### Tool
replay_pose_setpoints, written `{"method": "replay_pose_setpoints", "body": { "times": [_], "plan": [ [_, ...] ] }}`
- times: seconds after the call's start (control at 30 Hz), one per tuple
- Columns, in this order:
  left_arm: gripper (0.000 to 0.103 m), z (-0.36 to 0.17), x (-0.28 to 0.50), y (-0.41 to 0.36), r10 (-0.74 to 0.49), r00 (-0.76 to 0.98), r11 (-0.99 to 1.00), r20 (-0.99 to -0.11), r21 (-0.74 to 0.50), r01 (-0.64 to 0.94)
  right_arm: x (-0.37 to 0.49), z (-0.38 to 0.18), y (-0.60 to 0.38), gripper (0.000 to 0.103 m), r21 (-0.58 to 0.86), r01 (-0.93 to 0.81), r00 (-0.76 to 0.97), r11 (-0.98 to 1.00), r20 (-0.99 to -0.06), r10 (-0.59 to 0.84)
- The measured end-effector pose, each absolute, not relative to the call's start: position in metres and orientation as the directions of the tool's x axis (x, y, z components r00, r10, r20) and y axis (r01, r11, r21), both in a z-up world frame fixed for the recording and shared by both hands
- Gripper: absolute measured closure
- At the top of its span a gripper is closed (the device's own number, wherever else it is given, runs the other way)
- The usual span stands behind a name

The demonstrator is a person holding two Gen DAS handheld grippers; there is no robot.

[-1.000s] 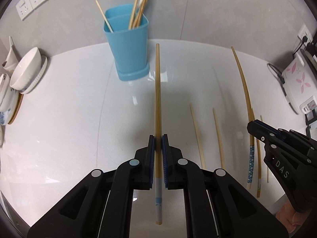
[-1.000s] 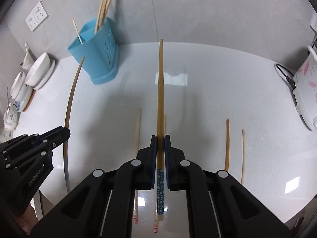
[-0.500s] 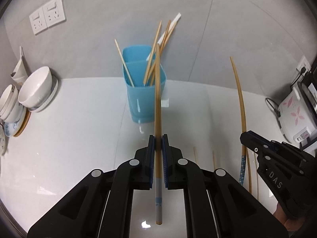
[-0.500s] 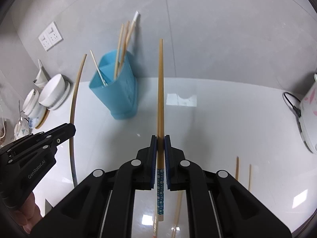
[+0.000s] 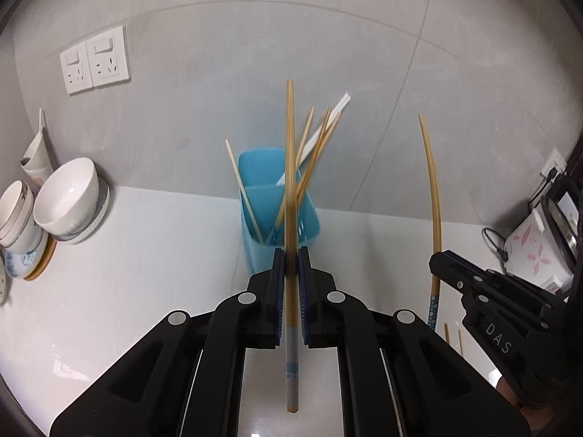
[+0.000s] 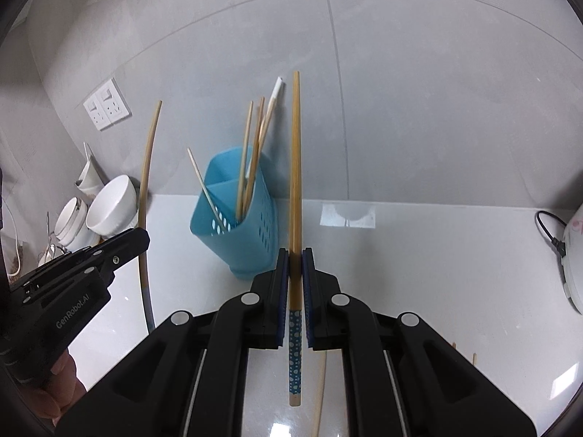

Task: Organize utensils
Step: 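Lift both chopsticks and carry them above the blue holder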

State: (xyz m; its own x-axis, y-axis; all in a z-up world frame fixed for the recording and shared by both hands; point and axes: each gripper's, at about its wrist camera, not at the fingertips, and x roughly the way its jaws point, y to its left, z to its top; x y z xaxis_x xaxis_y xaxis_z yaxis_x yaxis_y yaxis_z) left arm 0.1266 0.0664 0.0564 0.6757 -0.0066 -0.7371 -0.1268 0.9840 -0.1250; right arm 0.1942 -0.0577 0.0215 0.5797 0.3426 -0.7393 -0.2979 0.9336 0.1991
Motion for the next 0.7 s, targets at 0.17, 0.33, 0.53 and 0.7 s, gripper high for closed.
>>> {"method": "replay_pose_setpoints", "body": {
  "times": [0.17, 0.33, 0.53, 0.7],
  "plan": [
    [0.096, 0.067, 0.137, 0.076, -0.03, 0.727, 0.981, -0.686, -0.16, -0.111, 0.207, 0.029, -0.053, 0.096, 0.216, -0.306, 0.6, 0.927, -0.712, 0.364],
    [0.096, 0.078, 0.146, 0.082, -0.042, 0.793, 0.978, -0.607, -0.187, -0.091, 0.218, 0.034, -0.049, 0.096, 0.239, -0.312, 0.617, 0.919, -0.685, 0.388],
    [0.096, 0.083, 0.166, 0.092, -0.058, 0.833, 0.972, -0.55, -0.22, -0.078, 0.234, 0.038, -0.042, 0.096, 0.261, -0.312, 0.634, 0.914, -0.659, 0.405],
    [0.096, 0.076, 0.184, 0.098, -0.059, 0.846, 0.969, -0.53, -0.234, -0.079, 0.245, 0.037, -0.036, 0.096, 0.269, -0.315, 0.641, 0.91, -0.647, 0.413]
  ]
}}
